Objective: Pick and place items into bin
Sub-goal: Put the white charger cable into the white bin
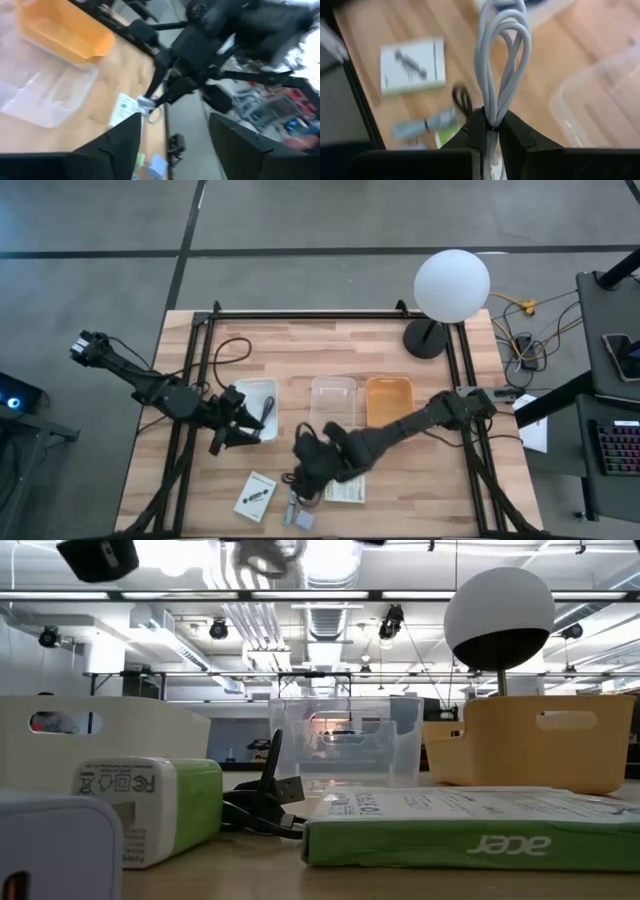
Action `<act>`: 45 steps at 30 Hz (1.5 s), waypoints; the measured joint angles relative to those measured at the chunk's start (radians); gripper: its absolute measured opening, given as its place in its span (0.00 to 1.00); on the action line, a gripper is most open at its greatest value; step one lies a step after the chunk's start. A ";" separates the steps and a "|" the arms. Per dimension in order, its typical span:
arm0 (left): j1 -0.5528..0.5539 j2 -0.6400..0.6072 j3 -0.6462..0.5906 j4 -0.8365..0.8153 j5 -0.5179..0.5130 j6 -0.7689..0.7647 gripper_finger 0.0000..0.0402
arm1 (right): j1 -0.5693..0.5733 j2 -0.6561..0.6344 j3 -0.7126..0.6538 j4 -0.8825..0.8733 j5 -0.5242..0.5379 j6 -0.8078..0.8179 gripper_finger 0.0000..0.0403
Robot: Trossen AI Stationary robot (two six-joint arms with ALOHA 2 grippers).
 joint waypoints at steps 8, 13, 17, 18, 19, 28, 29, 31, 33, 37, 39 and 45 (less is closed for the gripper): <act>0.041 0.013 -0.005 0.016 -0.083 0.068 0.70 | -0.108 -0.005 0.001 0.200 0.017 -0.049 0.06; 0.064 -0.012 -0.014 -0.014 -0.128 0.070 0.70 | -0.123 -0.005 0.001 0.243 0.028 -0.046 0.06; 0.074 -0.039 -0.014 -0.110 -0.182 0.062 0.70 | -0.122 -0.010 0.002 0.201 0.099 0.002 0.07; 0.074 -0.052 -0.014 -0.118 -0.199 0.061 0.70 | -0.124 -0.011 0.002 0.193 0.106 0.007 0.07; 0.076 -0.068 -0.013 -0.120 -0.216 0.062 0.70 | -0.125 -0.013 0.002 0.191 0.110 0.010 0.07; 0.083 -0.044 -0.027 -0.083 -0.227 0.067 0.70 | -0.149 -0.014 0.002 0.284 0.120 -0.028 0.07; 0.084 -0.025 -0.027 -0.059 -0.227 0.069 0.70 | -0.152 -0.014 0.002 0.297 0.119 -0.037 0.07; 0.087 0.009 -0.027 -0.016 -0.227 0.071 0.70 | -0.158 -0.014 0.002 0.312 0.116 -0.040 0.07; 0.088 0.030 -0.027 0.032 -0.229 0.088 0.70 | -0.160 -0.014 0.002 0.310 0.110 -0.040 0.07; 0.094 0.034 -0.027 0.067 -0.289 0.114 0.70 | -0.156 -0.014 0.002 0.310 0.086 -0.040 0.07; 0.101 0.030 -0.027 0.057 -0.309 0.122 0.70 | -0.154 -0.014 0.002 0.309 0.086 -0.034 0.07; 0.109 0.021 -0.027 0.033 -0.289 0.120 0.61 | -0.154 -0.014 0.002 0.309 0.091 -0.025 0.07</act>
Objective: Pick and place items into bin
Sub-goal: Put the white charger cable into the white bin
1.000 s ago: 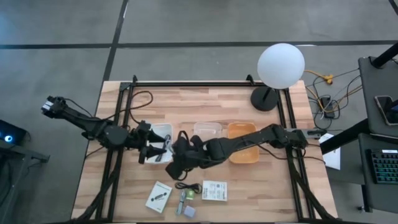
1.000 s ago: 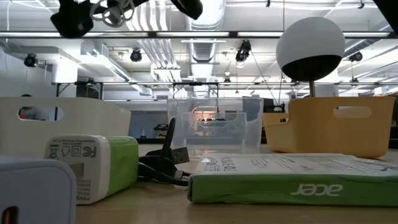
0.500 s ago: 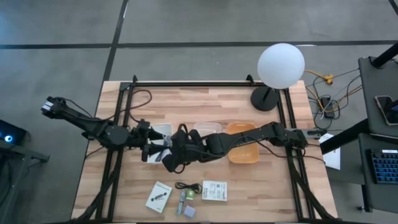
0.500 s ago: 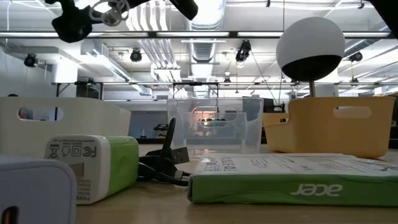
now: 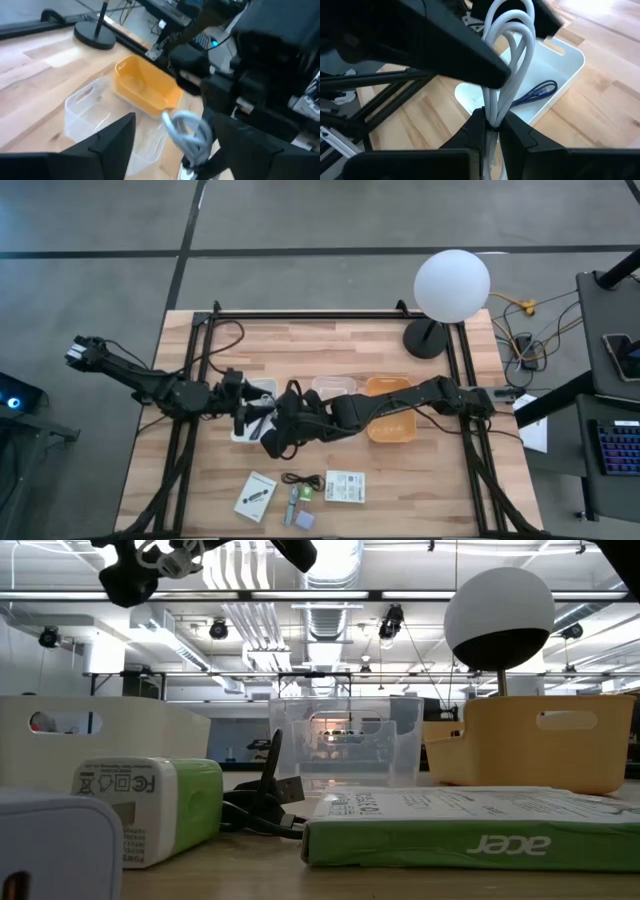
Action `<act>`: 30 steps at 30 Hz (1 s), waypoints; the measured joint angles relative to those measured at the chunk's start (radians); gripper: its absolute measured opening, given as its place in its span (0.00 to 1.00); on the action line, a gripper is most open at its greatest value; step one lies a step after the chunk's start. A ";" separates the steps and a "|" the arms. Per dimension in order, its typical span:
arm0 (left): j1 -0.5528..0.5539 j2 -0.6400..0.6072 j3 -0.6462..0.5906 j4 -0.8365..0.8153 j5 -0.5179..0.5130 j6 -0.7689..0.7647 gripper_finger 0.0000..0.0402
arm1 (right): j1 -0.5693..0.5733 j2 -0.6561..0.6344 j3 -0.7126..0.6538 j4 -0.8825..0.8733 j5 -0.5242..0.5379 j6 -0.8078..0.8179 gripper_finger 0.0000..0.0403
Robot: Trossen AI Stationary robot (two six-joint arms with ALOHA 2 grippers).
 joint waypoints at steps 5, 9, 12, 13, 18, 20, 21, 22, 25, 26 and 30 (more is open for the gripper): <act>0.000 0.004 0.000 -0.005 0.046 -0.001 0.43 | 0.000 0.000 0.000 0.000 0.001 -0.004 0.07; 0.000 0.006 0.000 -0.001 0.036 0.018 0.29 | -0.002 0.000 -0.001 0.000 0.002 -0.004 0.08; -0.001 0.007 0.000 0.003 0.020 0.043 0.18 | -0.001 0.000 -0.002 -0.001 0.001 -0.005 0.11; -0.001 0.007 0.000 0.006 0.014 0.055 0.14 | 0.000 0.000 -0.002 -0.001 0.002 -0.002 0.12; 0.014 0.007 0.000 -0.010 -0.030 0.097 0.03 | -0.001 0.000 -0.002 -0.028 -0.048 0.049 0.24; 0.028 0.006 0.000 -0.027 -0.051 0.100 0.03 | 0.005 -0.002 -0.002 -0.041 -0.090 0.077 0.30; 0.032 0.005 0.005 -0.062 -0.054 0.098 0.02 | 0.009 -0.004 -0.002 -0.052 -0.110 0.089 0.33; 0.037 0.004 0.012 -0.107 -0.053 0.096 0.02 | 0.013 -0.006 -0.002 -0.057 -0.129 0.096 0.35; 0.060 0.003 0.047 -0.344 -0.064 -0.044 0.01 | 0.025 -0.023 -0.002 -0.111 -0.139 0.127 0.43; 0.070 0.001 0.055 -0.440 -0.065 -0.122 0.01 | 0.032 -0.031 -0.002 -0.142 -0.126 0.151 0.45; 0.091 -0.028 0.042 -0.660 0.022 -0.360 0.01 | 0.064 -0.065 -0.002 -0.307 -0.075 0.314 0.50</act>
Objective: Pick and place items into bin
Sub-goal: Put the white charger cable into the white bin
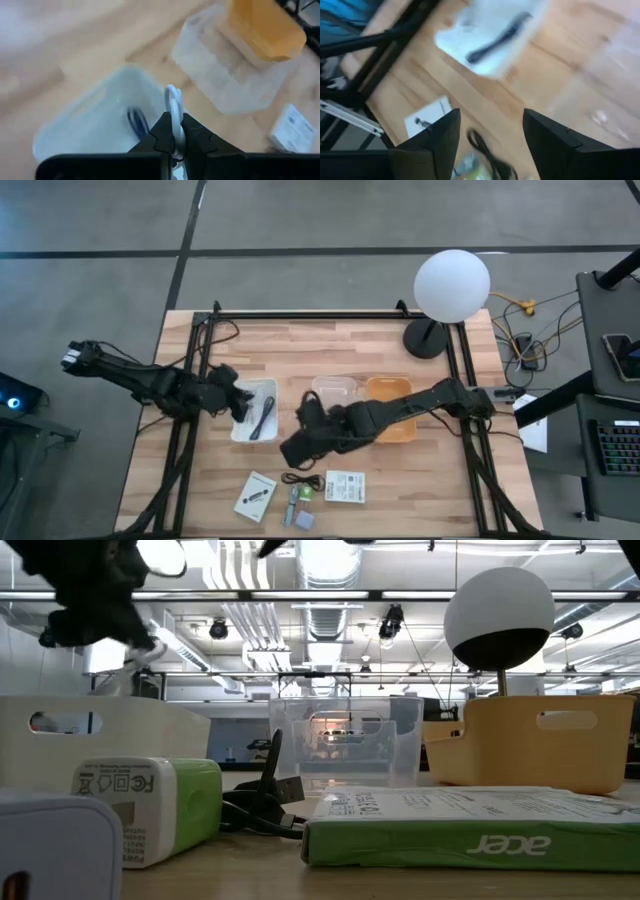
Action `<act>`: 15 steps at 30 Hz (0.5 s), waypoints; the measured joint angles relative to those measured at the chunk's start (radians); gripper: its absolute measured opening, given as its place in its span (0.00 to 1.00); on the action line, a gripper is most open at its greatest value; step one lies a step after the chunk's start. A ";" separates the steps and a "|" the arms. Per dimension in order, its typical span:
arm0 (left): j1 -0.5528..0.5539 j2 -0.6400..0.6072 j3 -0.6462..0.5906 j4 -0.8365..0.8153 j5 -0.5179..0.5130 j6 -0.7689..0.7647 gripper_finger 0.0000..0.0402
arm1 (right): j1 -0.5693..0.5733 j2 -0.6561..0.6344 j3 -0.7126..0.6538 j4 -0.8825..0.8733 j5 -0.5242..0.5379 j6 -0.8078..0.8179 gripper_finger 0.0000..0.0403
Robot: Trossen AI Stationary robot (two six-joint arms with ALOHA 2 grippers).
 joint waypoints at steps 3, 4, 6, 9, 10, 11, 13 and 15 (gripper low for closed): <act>0.001 -0.038 -0.037 0.018 0.075 -0.085 0.01 | 0.011 -0.012 0.000 -0.070 0.031 0.100 0.51; 0.002 -0.044 -0.047 0.028 0.093 -0.107 0.01 | 0.011 -0.014 0.000 -0.073 0.033 0.118 0.51; 0.002 -0.048 -0.064 0.034 0.101 -0.151 0.01 | 0.010 -0.017 0.000 -0.072 0.043 0.141 0.52; 0.007 -0.055 -0.103 0.033 0.106 -0.240 0.02 | 0.011 -0.017 0.000 -0.058 0.052 0.143 0.52; 0.009 -0.055 -0.118 0.035 0.114 -0.266 0.03 | 0.011 -0.017 0.000 -0.051 0.052 0.139 0.52; 0.012 -0.053 -0.130 0.035 0.119 -0.287 0.04 | 0.011 -0.017 0.000 -0.046 0.053 0.138 0.52; 0.014 -0.047 -0.151 0.036 0.111 -0.321 0.07 | 0.012 -0.017 0.000 -0.038 0.062 0.138 0.52; 0.014 -0.045 -0.163 0.037 0.067 -0.336 0.10 | 0.014 -0.017 0.000 -0.029 0.075 0.137 0.52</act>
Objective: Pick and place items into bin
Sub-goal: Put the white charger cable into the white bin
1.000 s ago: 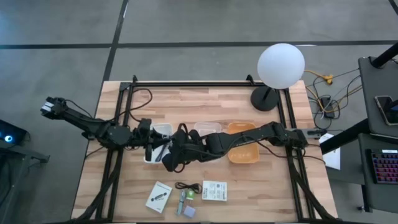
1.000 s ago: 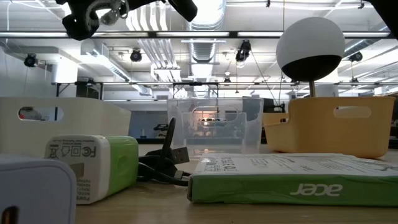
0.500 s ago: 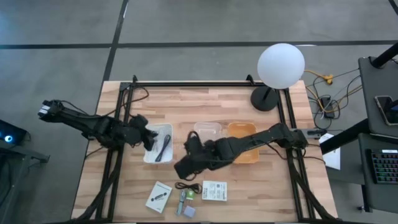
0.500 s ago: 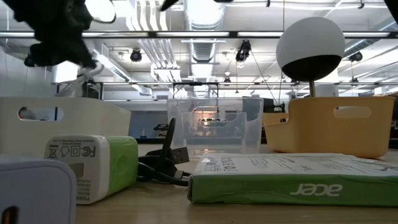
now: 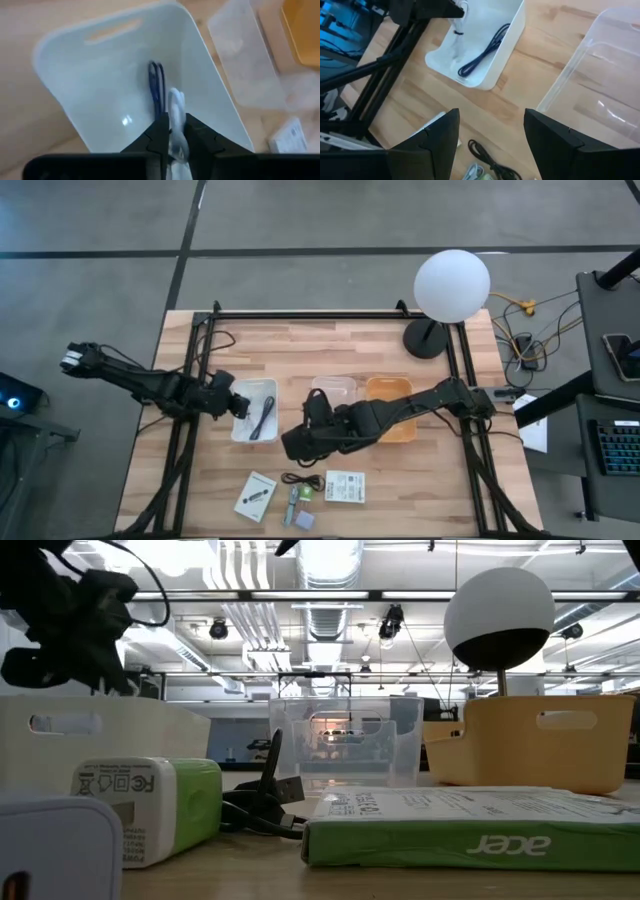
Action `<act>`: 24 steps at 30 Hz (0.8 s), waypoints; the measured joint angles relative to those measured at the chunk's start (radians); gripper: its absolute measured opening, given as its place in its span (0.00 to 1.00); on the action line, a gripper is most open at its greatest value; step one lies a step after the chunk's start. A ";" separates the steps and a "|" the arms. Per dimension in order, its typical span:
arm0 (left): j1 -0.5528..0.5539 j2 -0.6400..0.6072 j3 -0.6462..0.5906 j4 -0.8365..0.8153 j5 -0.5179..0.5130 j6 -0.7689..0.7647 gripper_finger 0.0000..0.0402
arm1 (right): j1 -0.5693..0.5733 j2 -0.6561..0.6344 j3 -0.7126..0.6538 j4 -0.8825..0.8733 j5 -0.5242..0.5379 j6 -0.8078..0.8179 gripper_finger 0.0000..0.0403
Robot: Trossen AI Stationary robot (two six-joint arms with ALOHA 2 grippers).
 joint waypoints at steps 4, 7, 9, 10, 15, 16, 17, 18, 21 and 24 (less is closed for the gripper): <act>0.000 0.001 0.001 0.002 -0.056 0.010 0.19 | 0.016 0.000 -0.001 0.000 0.002 0.004 0.52; 0.000 -0.003 0.010 0.029 -0.056 0.049 0.27 | 0.030 0.002 -0.003 -0.001 0.002 0.017 0.52; 0.000 -0.001 0.006 0.039 -0.054 0.057 0.33 | 0.037 0.002 -0.005 -0.001 0.002 0.029 0.52; 0.000 0.003 0.006 0.044 -0.052 0.057 0.36 | 0.041 0.002 -0.005 -0.002 0.001 0.030 0.52; 0.000 0.009 0.016 0.052 0.009 0.060 0.50 | 0.062 0.003 -0.013 -0.010 -0.003 0.030 0.52; 0.000 0.006 0.022 0.064 0.026 0.061 0.51 | 0.067 0.003 -0.015 -0.023 -0.006 0.028 0.52; -0.001 0.001 0.031 0.079 0.037 0.067 0.53 | 0.072 0.003 -0.020 -0.039 -0.011 0.025 0.52; -0.003 -0.006 0.044 0.095 0.049 0.083 0.54 | 0.076 0.003 -0.026 -0.056 -0.019 0.024 0.52; -0.007 -0.015 0.095 0.111 0.060 0.156 0.54 | 0.087 0.003 -0.061 -0.080 -0.057 -0.008 0.52; -0.016 -0.012 0.153 0.087 0.065 0.251 0.54 | 0.104 0.005 -0.099 -0.052 -0.077 -0.138 0.51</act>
